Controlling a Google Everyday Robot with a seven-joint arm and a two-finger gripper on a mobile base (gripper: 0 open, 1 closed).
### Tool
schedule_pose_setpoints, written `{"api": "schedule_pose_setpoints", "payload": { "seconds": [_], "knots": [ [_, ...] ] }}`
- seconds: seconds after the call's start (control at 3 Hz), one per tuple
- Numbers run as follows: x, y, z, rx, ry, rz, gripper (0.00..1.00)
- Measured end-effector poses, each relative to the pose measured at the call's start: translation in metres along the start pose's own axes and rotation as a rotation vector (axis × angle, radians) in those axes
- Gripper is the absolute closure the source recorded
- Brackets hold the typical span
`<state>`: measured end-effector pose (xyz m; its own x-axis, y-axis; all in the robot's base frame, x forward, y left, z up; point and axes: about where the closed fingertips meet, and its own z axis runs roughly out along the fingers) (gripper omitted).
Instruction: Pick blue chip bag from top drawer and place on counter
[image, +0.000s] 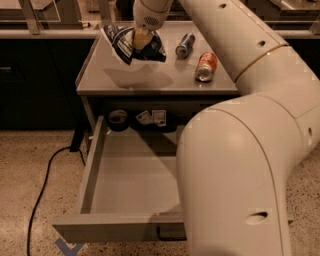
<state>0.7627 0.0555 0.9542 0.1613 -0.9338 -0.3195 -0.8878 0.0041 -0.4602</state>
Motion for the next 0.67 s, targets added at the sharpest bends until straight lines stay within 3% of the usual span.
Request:
{"api": "schedule_pose_setpoints", "payload": {
  "seconds": [0.67],
  "knots": [
    [0.038, 0.008, 0.030, -0.023, 0.068, 0.071, 1.00]
  ]
}}
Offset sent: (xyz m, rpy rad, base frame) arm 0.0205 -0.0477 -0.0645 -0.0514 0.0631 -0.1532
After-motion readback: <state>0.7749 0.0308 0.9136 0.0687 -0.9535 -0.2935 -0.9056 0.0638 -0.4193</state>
